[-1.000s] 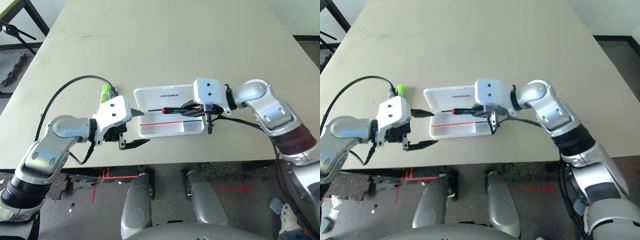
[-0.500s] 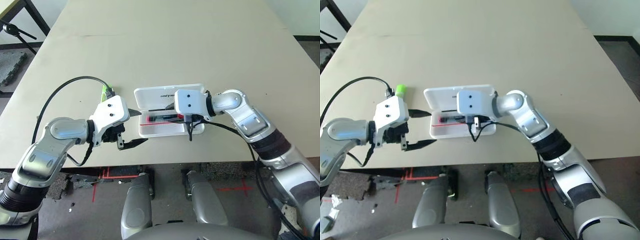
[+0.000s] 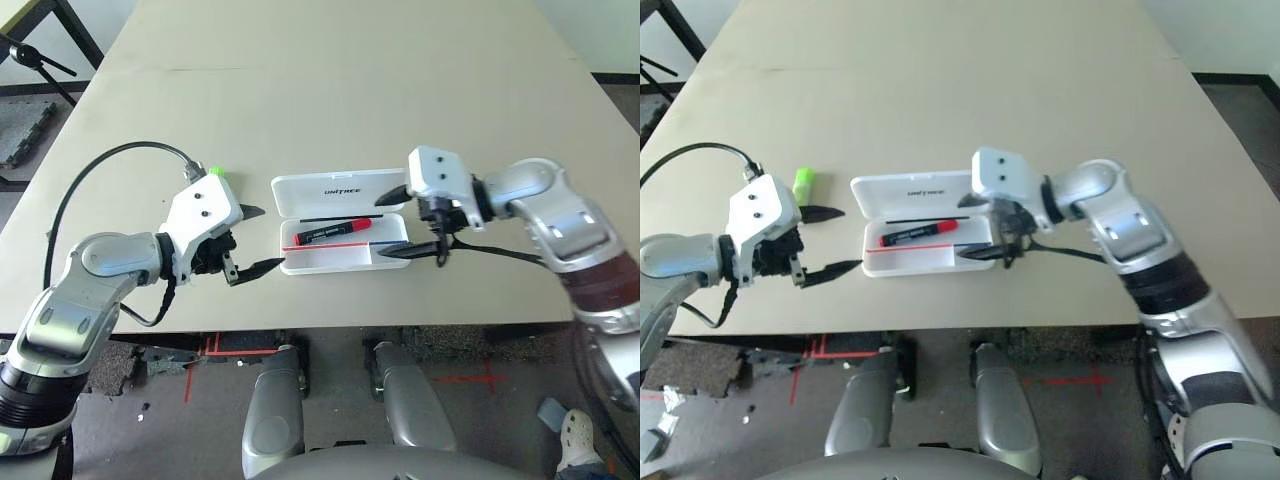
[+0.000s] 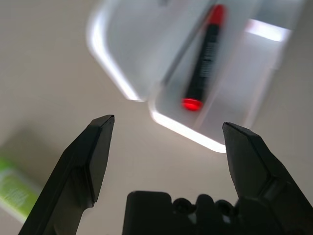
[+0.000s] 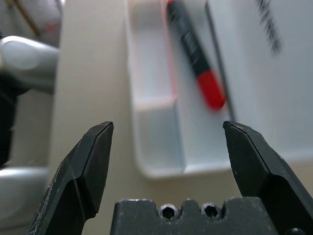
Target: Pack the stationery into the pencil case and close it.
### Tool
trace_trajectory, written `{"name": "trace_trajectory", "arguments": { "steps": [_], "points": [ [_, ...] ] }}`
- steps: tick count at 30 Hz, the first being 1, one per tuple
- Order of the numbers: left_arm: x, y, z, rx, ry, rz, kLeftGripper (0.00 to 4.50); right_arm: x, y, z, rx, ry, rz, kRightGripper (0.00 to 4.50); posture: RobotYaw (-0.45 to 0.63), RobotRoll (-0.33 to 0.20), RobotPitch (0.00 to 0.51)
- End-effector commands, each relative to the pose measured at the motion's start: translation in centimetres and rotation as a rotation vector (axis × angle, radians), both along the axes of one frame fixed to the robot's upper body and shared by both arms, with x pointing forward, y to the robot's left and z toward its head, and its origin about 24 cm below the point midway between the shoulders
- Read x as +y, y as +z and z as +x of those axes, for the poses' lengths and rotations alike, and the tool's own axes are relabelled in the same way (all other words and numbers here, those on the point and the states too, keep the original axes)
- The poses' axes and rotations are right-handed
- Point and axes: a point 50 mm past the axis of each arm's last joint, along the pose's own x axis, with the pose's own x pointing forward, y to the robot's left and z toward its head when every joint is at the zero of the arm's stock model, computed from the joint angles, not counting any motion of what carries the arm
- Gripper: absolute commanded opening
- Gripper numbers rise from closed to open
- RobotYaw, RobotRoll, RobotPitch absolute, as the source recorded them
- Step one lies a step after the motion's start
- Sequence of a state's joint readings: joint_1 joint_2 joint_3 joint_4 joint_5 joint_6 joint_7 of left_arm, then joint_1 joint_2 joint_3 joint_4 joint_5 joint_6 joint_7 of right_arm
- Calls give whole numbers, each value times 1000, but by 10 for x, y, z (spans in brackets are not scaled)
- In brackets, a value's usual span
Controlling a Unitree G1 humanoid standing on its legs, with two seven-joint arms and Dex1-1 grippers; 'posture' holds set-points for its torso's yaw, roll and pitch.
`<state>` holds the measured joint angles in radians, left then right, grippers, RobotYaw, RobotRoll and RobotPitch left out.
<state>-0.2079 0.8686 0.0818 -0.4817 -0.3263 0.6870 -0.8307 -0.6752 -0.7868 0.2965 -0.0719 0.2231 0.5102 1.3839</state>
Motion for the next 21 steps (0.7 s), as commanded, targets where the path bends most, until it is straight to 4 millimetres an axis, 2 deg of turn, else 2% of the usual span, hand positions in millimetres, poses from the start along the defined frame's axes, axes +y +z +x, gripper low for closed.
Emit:
{"name": "trace_trajectory", "arguments": {
  "steps": [1,5,8,13,21],
  "points": [
    [14,0,6,-1,183,-36,4500,-9,1,-4,27,-8,5,4473,9,0,246],
    [30,0,20,-7,415,-78,4500,-10,-1,-5,39,-29,26,4473,5,0,249],
    [36,1,30,-10,526,-112,4500,-6,-2,-7,60,-24,56,4473,2,0,249],
    [41,-12,52,17,718,-139,4500,-2,-6,-9,72,-24,73,4473,-7,0,246],
    [37,-30,71,62,827,-182,4500,3,-13,-13,82,-37,93,4473,-32,0,239]
  ]
}}
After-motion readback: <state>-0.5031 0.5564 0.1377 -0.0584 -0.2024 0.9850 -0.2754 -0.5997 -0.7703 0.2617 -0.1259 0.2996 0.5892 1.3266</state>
